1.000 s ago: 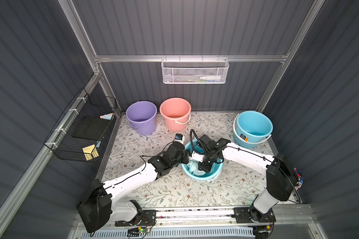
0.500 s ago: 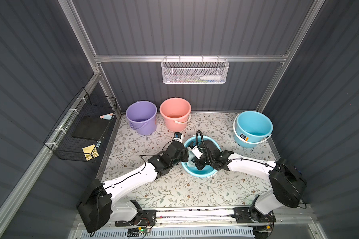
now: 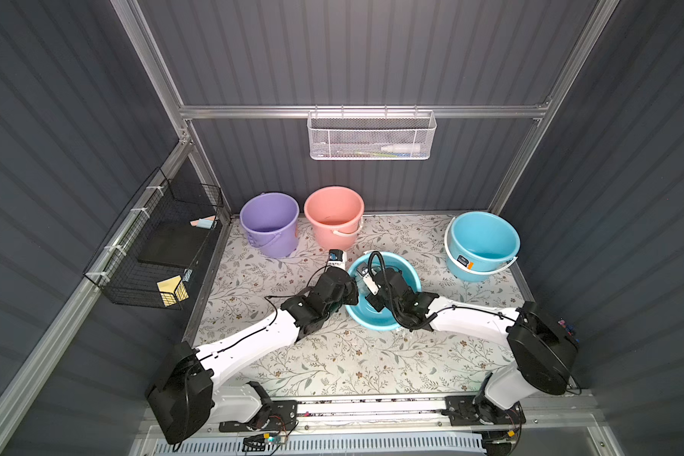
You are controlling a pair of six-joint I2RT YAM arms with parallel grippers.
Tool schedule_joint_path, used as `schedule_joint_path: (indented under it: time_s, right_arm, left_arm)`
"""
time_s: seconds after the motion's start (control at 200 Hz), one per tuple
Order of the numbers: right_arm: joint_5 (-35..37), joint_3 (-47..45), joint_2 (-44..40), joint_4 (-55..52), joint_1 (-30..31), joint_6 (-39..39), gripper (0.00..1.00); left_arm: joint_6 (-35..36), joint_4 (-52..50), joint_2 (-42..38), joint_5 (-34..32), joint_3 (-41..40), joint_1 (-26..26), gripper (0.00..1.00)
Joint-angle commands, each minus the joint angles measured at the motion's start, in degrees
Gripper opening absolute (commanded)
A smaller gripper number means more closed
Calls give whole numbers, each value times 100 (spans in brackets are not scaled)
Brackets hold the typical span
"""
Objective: Wipe the inside of the bucket with a cloth
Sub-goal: Wipe the dirt from the inside of the bucket.
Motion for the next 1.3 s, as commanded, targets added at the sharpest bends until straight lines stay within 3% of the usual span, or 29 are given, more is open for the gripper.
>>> schedule_joint_path:
  time_s: [0.0, 0.155, 0.285, 0.555, 0.735, 0.85, 1.015, 1.141, 1.296]
  right_arm:
    - [1257, 286, 88, 451, -13, -1304, 0]
    - [1779, 191, 147, 101, -9, -2433, 0]
    - [1800, 238, 115, -859, 7, -2728, 0]
    - [618, 840, -198, -4195, 9, -1625, 0]
    - [-436, 1189, -281, -5586, -9, -769, 0]
    - [-1323, 1244, -653, -5621, -51, -359, 0]
    - [-2137, 1097, -1448, -4795, -71, 38, 0]
    - [-1930, 1159, -1915, -4427, -71, -1, 0]
    - [-1166, 1228, -2413, -4050, -71, -898, 0]
  left_arm:
    - [126, -227, 6, 764, 86, -201, 0]
    - [139, -217, 92, 767, 123, -197, 0]
    - [167, -222, 161, 753, 155, -200, 0]
    - [219, -359, 234, 591, 305, -198, 0]
    - [221, -428, 278, 477, 444, -202, 0]
    - [238, -465, 304, 469, 533, -197, 0]
    - [279, -501, 362, 531, 602, -201, 0]
    - [302, -528, 366, 596, 618, -201, 0]
    - [337, -561, 333, 637, 624, -201, 0]
